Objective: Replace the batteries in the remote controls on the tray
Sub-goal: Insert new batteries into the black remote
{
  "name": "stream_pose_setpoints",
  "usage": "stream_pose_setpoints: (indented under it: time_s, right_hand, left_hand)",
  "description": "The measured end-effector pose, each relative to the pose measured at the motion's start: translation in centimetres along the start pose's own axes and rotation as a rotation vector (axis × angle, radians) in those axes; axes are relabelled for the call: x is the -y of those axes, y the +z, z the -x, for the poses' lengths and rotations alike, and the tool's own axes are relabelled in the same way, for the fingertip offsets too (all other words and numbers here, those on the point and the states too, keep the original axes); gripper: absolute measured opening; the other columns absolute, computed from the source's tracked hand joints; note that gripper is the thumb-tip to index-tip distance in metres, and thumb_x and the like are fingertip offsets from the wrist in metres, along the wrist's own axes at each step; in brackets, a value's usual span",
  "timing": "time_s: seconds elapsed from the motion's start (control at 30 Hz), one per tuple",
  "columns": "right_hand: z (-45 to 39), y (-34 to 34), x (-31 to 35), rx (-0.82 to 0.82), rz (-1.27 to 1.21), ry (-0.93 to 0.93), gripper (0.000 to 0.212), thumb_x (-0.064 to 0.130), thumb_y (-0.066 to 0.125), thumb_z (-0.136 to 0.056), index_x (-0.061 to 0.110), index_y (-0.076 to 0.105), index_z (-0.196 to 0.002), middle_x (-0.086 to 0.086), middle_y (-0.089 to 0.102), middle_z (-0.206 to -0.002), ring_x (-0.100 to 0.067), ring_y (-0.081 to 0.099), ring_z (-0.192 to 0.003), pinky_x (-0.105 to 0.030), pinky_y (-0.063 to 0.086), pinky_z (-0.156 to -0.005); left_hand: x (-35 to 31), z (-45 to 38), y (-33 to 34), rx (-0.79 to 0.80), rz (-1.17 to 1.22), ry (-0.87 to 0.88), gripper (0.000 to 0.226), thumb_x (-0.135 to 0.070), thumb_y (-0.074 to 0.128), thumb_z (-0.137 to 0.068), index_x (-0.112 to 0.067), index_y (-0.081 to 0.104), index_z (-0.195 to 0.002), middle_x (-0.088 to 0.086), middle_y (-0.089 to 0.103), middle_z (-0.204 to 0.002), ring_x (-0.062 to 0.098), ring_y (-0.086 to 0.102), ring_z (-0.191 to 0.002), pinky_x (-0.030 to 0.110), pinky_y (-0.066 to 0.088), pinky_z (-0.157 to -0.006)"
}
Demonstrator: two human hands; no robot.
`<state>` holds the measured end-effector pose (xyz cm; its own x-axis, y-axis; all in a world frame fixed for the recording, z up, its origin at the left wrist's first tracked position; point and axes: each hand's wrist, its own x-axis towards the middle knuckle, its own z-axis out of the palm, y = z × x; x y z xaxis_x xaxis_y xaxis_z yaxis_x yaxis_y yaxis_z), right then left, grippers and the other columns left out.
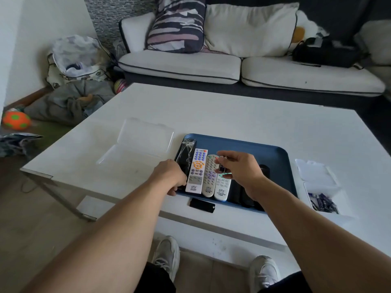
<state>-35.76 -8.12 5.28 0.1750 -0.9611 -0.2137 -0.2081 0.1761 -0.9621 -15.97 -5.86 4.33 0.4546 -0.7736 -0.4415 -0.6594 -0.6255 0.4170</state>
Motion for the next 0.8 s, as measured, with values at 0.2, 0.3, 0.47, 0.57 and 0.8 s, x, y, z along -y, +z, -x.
stream_pose_setpoints:
  time_s: [0.2, 0.3, 0.47, 0.57, 0.8]
  right_hand:
    - [0.2, -0.3, 0.1, -0.043, -0.025, -0.023, 0.023, 0.018, 0.066, -0.097, 0.021, 0.069, -0.12, 0.006, 0.077, -0.097, -0.012, 0.076, -0.083, -0.027, 0.06, -0.075]
    - [0.4, -0.8, 0.1, -0.062, -0.056, -0.026, 0.021, 0.016, 0.066, -0.097, 0.02, 0.07, -0.117, 0.004, 0.078, -0.096, -0.015, 0.075, -0.084, -0.03, 0.061, -0.076]
    - [0.7, -1.5, 0.3, -0.049, -0.2, 0.046, 0.011, 0.014, 0.068, -0.095, 0.013, 0.073, -0.105, -0.003, 0.078, -0.096, -0.018, 0.075, -0.085, -0.03, 0.058, -0.071]
    - [0.9, -2.0, 0.8, 0.012, -0.36, 0.117, 0.01, 0.015, 0.063, -0.098, 0.01, 0.071, -0.1, -0.007, 0.077, -0.1, -0.016, 0.073, -0.082, -0.029, 0.054, -0.072]
    - [1.3, -2.6, 2.3, 0.119, -0.641, 0.127, 0.012, 0.025, 0.063, -0.098, 0.015, 0.068, -0.101, 0.002, 0.073, -0.099, -0.008, 0.035, -0.056, -0.022, 0.036, -0.06]
  left_hand:
    - [0.6, 0.1, -0.4, 0.029, -0.047, -0.025, 0.044, -0.034, 0.086, -0.071, -0.006, 0.067, -0.099, 0.007, 0.067, -0.076, 0.02, 0.063, -0.059, 0.023, 0.05, -0.053]
    - [0.6, 0.5, -0.4, -0.065, -0.175, 0.018, 0.045, -0.038, 0.078, -0.075, -0.014, 0.065, -0.111, 0.001, 0.059, -0.083, 0.024, 0.062, -0.079, 0.029, 0.05, -0.069]
    - [-0.1, 0.7, -0.7, -0.179, -0.054, 0.084, 0.042, -0.05, 0.051, -0.092, -0.013, 0.063, -0.109, 0.008, 0.064, -0.101, 0.029, 0.055, -0.084, 0.032, 0.044, -0.076]
    - [-0.8, 1.3, -1.1, -0.257, 0.03, 0.083, 0.037, -0.049, 0.048, -0.093, -0.013, 0.059, -0.094, 0.009, 0.063, -0.097, 0.032, 0.055, -0.082, 0.033, 0.042, -0.075]
    - [-2.4, 2.5, -1.5, -0.273, 0.768, 0.399, 0.018, -0.035, 0.057, -0.097, -0.019, 0.062, -0.091, 0.005, 0.069, -0.08, 0.023, 0.064, -0.069, 0.033, 0.047, -0.06]
